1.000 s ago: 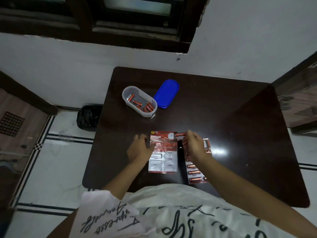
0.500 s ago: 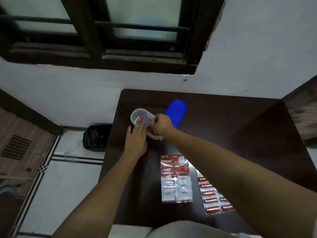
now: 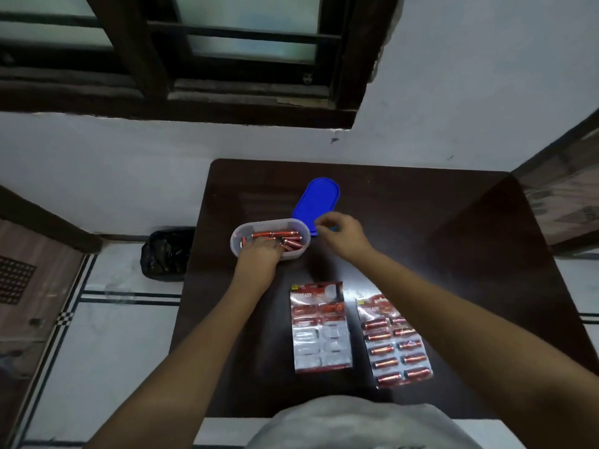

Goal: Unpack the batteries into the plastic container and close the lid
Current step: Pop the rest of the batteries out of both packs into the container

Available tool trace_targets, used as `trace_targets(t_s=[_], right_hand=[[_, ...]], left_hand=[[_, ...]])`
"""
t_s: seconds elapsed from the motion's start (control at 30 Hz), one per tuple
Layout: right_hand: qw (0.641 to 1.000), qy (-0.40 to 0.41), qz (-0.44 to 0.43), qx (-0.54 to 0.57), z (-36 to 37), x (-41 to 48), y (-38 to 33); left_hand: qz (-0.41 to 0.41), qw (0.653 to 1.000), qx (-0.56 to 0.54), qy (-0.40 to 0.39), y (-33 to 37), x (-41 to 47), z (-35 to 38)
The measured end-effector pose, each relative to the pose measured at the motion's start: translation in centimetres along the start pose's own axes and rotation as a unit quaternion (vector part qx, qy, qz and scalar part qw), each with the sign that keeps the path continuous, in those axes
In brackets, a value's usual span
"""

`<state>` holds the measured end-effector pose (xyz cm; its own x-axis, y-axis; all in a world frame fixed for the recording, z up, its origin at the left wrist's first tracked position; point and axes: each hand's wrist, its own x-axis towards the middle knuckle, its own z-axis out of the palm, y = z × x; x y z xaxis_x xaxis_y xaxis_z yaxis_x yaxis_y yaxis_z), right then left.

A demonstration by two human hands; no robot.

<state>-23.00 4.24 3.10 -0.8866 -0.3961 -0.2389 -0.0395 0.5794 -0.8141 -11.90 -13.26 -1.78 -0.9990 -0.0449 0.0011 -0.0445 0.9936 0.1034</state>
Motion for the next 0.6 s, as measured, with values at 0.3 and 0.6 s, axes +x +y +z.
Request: trace_targets(t_s=[0.3,0.6], right_hand=[[0.964,0.145,0.223,0.009,-8.7,-13.8,14.4],[0.945,0.069,0.320,0.002,-7.6,-19.9,16.9]], left_hand=[[-0.091,0.980,-0.153,0.084,9.0,-5.0,-1.6],[-0.220,0.819,-0.397,-0.352,20.8,-9.0,0.6]])
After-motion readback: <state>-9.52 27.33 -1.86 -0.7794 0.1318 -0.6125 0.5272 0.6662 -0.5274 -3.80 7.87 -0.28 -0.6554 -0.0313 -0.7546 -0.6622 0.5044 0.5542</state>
